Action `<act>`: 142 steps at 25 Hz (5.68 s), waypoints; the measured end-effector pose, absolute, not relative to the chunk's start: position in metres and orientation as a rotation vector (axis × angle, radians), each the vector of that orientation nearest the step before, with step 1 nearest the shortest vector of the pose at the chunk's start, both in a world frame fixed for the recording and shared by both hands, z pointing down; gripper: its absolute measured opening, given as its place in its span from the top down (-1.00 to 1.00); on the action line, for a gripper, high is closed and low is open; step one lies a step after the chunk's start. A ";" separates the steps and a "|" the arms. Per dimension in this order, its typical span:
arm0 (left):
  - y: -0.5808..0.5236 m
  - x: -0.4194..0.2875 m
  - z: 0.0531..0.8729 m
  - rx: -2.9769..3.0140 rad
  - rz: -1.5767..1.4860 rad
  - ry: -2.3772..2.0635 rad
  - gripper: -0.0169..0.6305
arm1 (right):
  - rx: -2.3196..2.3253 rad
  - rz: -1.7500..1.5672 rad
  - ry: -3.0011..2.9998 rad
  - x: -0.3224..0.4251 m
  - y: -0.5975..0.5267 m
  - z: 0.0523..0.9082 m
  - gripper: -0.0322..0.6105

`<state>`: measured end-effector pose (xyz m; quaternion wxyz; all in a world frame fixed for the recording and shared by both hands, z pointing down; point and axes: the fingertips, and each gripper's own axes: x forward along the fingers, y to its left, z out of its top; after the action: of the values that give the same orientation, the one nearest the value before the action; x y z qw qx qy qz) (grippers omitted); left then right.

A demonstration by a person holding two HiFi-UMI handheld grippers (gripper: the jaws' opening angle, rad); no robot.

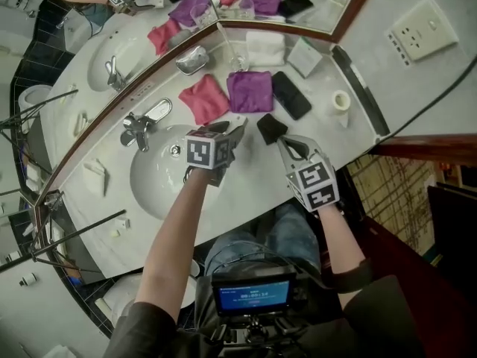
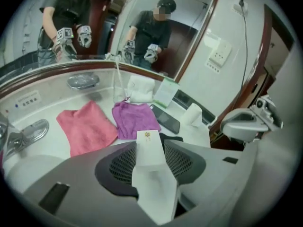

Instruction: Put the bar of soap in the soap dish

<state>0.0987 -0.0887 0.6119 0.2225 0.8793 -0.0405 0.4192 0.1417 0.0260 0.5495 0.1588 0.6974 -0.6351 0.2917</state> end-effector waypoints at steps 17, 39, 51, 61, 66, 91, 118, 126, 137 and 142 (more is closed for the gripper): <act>-0.212 0.128 0.546 2.065 0.330 -0.482 0.39 | 1.486 0.552 -2.048 0.088 -0.063 0.525 0.85; -0.330 0.149 0.588 1.621 -0.277 -0.646 0.39 | 1.159 0.515 -2.226 0.073 -0.120 0.590 0.85; -0.340 0.140 0.607 1.461 -0.373 -0.679 0.37 | 1.180 0.530 -2.218 0.078 -0.109 0.591 0.85; -0.335 0.134 0.599 1.444 -0.367 -0.687 0.12 | 1.184 0.530 -2.227 0.076 -0.110 0.584 0.85; -0.334 0.133 0.592 1.452 -0.367 -0.689 0.12 | 1.193 0.533 -2.229 0.076 -0.110 0.578 0.85; -0.197 0.035 0.437 2.158 0.001 -0.551 0.95 | 1.540 0.612 -2.084 0.089 -0.052 0.504 0.85; -0.098 -0.069 0.417 2.907 0.676 -0.691 0.95 | 1.759 0.730 -2.072 0.105 0.011 0.491 0.85; -0.090 -0.054 0.410 2.896 0.645 -0.868 0.95 | 1.627 0.693 -2.151 0.125 0.006 0.491 0.85; -0.075 -0.055 0.432 2.846 0.725 -0.878 0.95 | 1.450 0.613 -2.148 0.118 -0.015 0.513 0.85; -0.076 -0.066 0.436 2.855 0.718 -0.829 0.95 | 1.503 0.714 -2.157 0.098 -0.024 0.518 0.85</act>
<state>-0.0655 -0.0756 0.4364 0.0416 0.9327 -0.2708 0.2344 0.0984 -0.0240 0.5177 0.2075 0.5397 -0.7746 0.2563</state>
